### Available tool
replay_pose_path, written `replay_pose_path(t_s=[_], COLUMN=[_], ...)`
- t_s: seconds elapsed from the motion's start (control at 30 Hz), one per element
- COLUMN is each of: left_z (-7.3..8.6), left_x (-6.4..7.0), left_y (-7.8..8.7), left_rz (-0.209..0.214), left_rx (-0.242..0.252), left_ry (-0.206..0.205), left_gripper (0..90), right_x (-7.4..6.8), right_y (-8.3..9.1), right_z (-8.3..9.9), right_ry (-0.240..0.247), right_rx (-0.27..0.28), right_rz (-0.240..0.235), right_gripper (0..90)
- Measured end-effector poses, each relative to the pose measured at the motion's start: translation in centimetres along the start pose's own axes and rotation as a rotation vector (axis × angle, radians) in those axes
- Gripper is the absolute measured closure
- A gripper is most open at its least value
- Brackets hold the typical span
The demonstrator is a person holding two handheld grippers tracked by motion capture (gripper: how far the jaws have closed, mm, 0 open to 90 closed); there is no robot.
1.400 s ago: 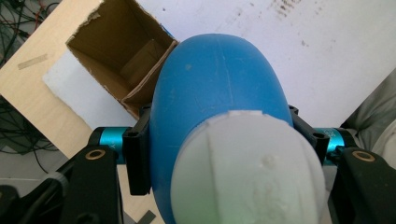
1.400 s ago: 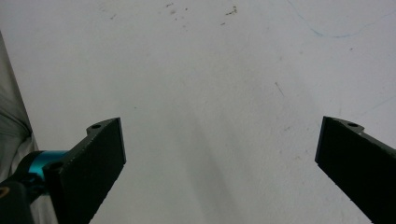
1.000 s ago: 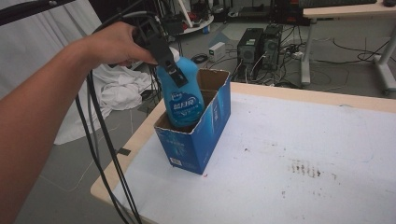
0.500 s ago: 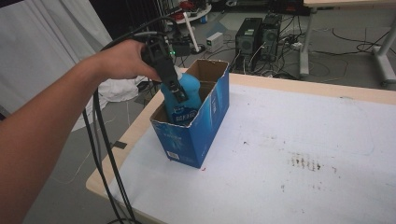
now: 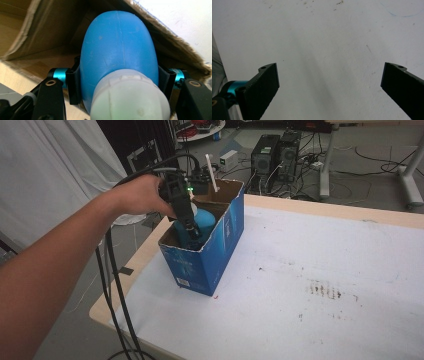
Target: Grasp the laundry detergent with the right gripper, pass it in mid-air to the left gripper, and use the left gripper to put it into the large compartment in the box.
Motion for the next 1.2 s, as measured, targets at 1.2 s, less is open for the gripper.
replay_pose_path(t_s=[1.2], left_z=[0.2], left_x=[-1.2], left_y=[0.5], left_rz=[-0.004], left_rx=[0.113], left_ry=[0.03], left_gripper=[26.9], right_x=[-0.4], right_y=[0.2], right_z=[0.1], right_ry=[-0.001], right_rx=[0.018], right_rz=[-0.003], right_gripper=[0.8])
Point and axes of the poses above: each handheld gripper's, and its own axes: y roughly backward along the jaws, z roughly out of its underside, x roughly to its right, the point moved 3 cm from there along -y, roughly forward along the jaws, and after that the axes turned 15 degrees about z, right-handed, at the moved point
